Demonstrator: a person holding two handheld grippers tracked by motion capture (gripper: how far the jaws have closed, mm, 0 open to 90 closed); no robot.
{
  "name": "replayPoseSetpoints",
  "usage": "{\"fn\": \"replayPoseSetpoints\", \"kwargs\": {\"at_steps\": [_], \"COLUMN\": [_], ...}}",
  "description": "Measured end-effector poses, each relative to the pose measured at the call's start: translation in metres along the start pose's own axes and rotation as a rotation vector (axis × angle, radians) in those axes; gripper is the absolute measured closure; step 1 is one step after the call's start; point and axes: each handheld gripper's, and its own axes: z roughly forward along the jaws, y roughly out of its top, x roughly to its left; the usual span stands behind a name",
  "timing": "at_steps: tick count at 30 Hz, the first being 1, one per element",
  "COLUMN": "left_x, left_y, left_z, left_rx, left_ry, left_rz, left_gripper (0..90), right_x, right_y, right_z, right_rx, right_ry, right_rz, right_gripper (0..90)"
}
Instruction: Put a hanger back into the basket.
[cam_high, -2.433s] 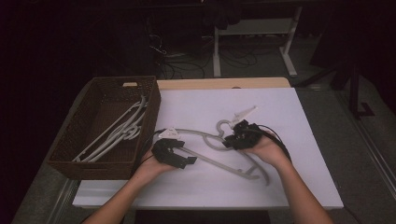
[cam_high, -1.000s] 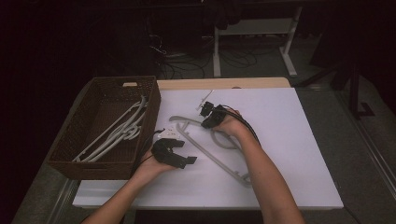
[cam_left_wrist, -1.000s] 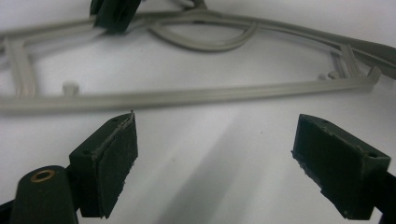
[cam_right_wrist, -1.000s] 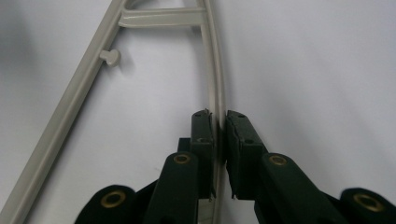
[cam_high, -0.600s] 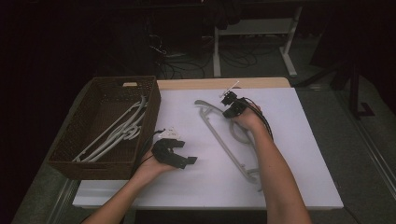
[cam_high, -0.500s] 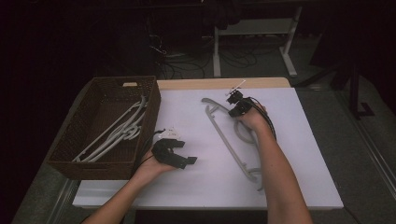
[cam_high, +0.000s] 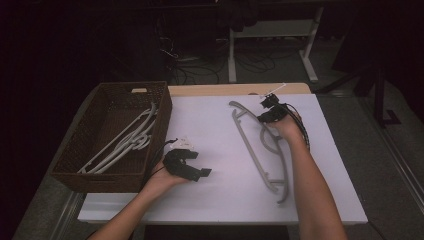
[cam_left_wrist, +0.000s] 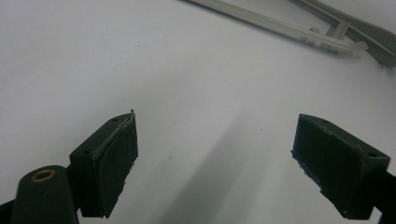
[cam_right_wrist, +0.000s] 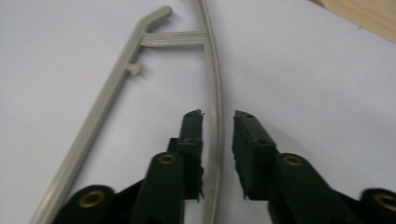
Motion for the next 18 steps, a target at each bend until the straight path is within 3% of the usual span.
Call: {"fn": "replayPoseSetpoints", "kwargs": {"at_steps": [4,12,18], "left_x": [0.0,-0.001,0.0], "left_y": [0.0,0.0,0.0], "left_z": [0.0,0.001,0.001], "left_rx": [0.001,0.002,-0.006], "left_ry": [0.001,-0.004,-0.004], "left_rz": [0.0,0.0,-0.002], "left_gripper": [14.2,14.2,14.2], "right_x": [0.0,0.004,0.014], "right_y": [-0.023,-0.084,-0.118], "right_z": [-0.023,-0.058,-0.077], "right_rx": [-0.002,0.012,0.007], "right_ry": [0.014,0.028,0.025], "right_rz": [-0.005,-0.012,-0.034], "right_gripper": [88.6,88.8,88.7]}}
